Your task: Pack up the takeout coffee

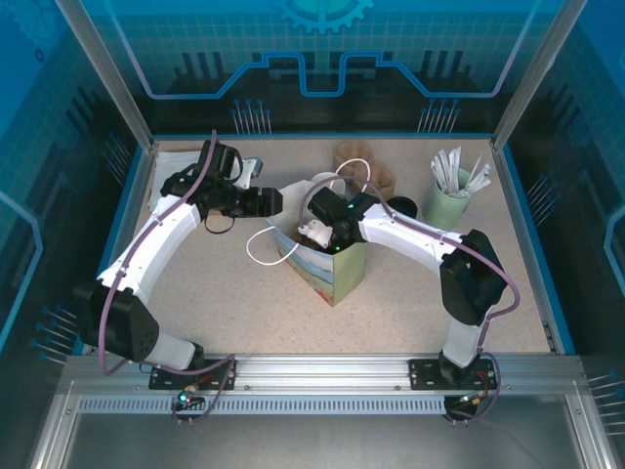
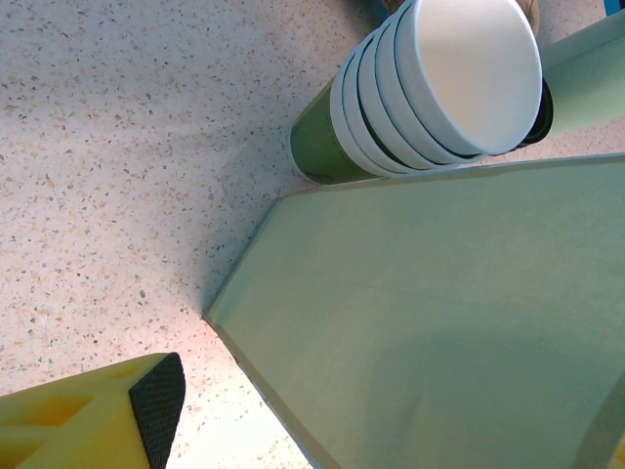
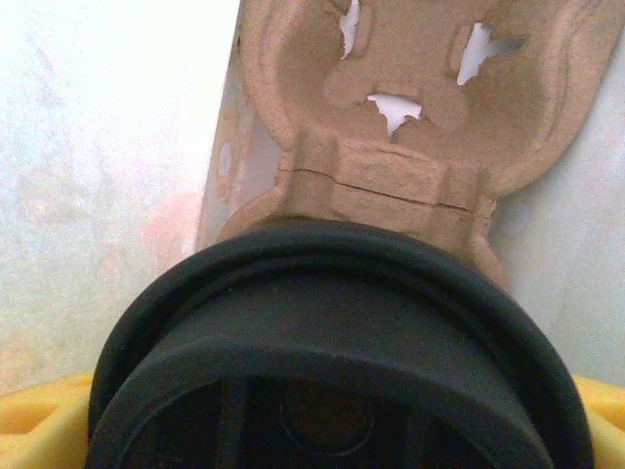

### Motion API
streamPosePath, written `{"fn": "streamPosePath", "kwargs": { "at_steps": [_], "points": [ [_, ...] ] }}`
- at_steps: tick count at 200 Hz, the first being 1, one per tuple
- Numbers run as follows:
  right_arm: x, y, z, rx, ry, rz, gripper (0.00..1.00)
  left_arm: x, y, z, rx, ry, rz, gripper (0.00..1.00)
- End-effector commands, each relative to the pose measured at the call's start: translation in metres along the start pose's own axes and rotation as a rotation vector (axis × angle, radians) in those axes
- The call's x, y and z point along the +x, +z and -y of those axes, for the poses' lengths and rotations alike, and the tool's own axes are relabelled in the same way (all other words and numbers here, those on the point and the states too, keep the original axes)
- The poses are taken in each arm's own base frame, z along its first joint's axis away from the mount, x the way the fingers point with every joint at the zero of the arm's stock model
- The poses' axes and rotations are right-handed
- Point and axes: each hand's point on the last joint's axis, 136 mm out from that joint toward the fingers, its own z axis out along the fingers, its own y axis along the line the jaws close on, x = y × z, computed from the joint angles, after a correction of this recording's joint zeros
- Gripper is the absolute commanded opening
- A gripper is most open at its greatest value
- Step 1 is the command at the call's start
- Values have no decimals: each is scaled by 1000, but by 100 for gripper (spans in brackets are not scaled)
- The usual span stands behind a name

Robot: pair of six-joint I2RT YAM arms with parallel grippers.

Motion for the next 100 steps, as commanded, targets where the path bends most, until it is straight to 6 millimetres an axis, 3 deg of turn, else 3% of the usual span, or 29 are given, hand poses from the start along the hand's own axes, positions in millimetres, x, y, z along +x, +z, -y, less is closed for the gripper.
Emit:
{"fn": "streamPosePath", "kwargs": {
  "at_steps": [1, 100],
  "points": [
    [36, 26, 10, 6, 29, -155, 88, -3, -2, 3, -1, 24, -8, 76],
    [31, 21, 9, -11, 59, -126, 90, -2, -3, 4, 4, 24, -5, 76]
  ]
}}
